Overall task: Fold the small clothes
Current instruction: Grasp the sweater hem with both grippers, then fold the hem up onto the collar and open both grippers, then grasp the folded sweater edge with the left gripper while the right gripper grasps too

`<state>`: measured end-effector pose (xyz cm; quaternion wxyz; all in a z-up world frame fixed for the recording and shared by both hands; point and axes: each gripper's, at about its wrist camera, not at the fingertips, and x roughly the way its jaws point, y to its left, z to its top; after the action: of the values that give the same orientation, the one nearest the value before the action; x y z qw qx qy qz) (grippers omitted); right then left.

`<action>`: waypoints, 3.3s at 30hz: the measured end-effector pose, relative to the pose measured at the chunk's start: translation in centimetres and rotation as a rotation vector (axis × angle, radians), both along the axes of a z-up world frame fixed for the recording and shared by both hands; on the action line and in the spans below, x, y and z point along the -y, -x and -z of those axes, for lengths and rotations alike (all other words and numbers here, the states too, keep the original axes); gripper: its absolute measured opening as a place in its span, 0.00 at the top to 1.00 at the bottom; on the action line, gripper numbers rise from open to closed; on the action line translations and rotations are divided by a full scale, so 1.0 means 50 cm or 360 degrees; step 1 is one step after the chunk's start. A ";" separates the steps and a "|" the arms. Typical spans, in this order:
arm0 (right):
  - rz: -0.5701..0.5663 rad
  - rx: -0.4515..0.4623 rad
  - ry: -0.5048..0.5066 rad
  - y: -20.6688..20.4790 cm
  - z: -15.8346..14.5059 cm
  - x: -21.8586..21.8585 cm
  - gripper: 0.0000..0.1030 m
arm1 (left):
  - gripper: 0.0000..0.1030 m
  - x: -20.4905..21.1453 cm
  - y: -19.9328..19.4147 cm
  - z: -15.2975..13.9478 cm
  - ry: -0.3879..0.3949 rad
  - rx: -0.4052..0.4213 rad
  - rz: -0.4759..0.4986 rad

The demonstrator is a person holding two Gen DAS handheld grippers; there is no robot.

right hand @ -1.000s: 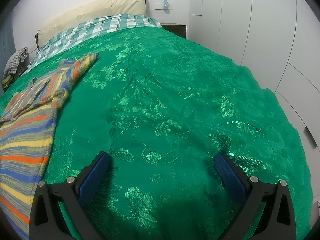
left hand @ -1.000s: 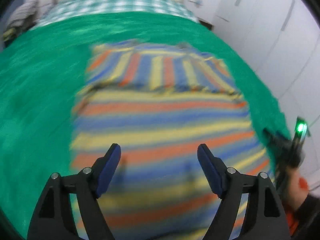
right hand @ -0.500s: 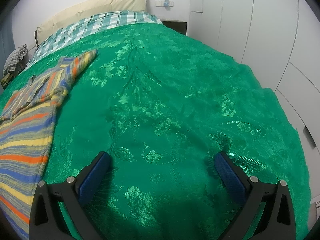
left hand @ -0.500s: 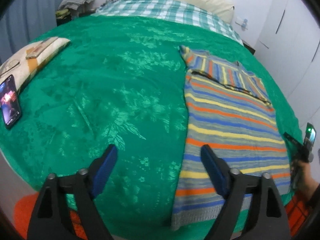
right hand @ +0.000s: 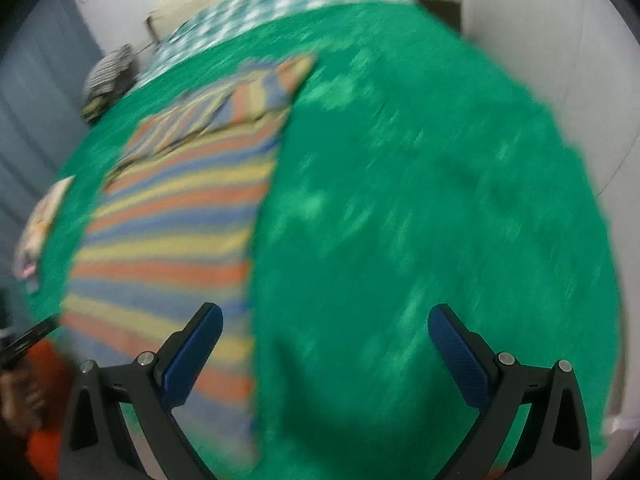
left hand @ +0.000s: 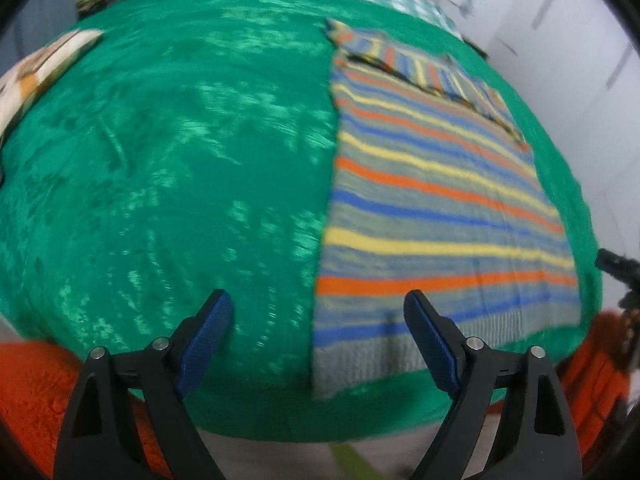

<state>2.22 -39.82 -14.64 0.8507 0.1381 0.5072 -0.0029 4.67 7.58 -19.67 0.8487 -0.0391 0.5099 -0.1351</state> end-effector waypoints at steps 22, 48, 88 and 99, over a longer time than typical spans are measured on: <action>-0.0009 -0.0085 -0.0717 0.002 -0.049 -0.013 0.95 | 0.97 -0.035 -0.121 -0.106 0.0611 -0.0143 0.0029; 0.0676 0.0490 -0.1094 -0.683 0.023 0.194 0.49 | 0.35 0.010 -0.855 -0.068 0.0637 -0.0017 -0.0474; -0.0212 0.0152 0.0209 -0.174 -0.008 -0.125 0.27 | 0.14 0.166 -0.234 -0.172 -0.0459 0.0433 0.0158; -0.0103 0.0216 -0.0091 -0.334 -0.014 -0.011 0.24 | 0.14 0.512 -0.231 -0.044 -0.0395 0.0515 0.0841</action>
<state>18.93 -39.25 -13.93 0.8784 0.1459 0.4524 0.0483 16.24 -18.03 -17.46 0.8526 0.2201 0.3736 -0.2917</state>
